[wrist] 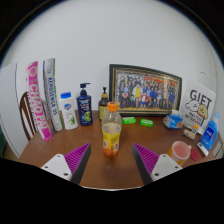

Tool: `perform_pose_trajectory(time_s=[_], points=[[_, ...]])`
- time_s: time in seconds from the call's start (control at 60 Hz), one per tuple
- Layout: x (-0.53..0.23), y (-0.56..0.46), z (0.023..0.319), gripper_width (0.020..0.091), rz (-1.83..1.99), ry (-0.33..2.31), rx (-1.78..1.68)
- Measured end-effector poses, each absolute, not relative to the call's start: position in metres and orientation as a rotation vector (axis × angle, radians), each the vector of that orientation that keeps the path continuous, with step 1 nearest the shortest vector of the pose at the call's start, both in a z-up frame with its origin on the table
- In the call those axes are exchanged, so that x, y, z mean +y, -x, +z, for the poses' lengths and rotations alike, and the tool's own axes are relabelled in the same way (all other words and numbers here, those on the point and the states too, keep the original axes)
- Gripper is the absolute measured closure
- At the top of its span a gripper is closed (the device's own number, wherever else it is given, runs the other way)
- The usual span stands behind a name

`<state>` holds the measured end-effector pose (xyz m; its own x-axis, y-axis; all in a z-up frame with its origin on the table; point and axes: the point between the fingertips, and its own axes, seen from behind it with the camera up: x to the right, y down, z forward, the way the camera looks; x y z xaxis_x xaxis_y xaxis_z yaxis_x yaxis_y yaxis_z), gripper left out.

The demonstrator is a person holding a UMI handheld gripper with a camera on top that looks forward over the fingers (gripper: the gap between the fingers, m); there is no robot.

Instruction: Pour water

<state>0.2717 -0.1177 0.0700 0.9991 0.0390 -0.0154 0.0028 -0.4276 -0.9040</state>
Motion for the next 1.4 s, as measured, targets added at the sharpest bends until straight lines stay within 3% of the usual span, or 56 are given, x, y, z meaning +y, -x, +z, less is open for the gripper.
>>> perform_pose_trajectory(time_s=[0.25, 0.317, 0.433, 0.5, 0.533, 0.567, 0.7, 0.85, 1.183, 1.283, 1.4], points=[[-0.02, -0.263, 0.025, 0.0246, 0.067, 1.945, 0.036], [-0.004, -0.262, 0.015, 0.0287, 0.051, 1.933, 0.026], [0.015, -0.261, -0.002, 0.0458, 0.047, 1.932, 0.007], [0.021, -0.262, -0.004, 0.0656, 0.042, 1.915, -0.014], [0.022, -0.26, -0.003, 0.0655, 0.047, 1.904, -0.026], [0.023, -0.259, -0.003, 0.0733, 0.048, 1.902, -0.04], [0.017, -0.262, -0.002, 0.0864, 0.036, 1.937, -0.052], [-0.003, -0.262, 0.027, 0.0865, 0.081, 1.933, -0.035], [-0.055, -0.285, 0.168, 0.0866, 0.979, 1.673, 0.581], [-0.064, -0.312, 0.19, 0.0868, 1.316, 1.492, 0.885], [-0.065, -0.352, 0.181, 0.0868, 1.554, 1.3, 1.131]])
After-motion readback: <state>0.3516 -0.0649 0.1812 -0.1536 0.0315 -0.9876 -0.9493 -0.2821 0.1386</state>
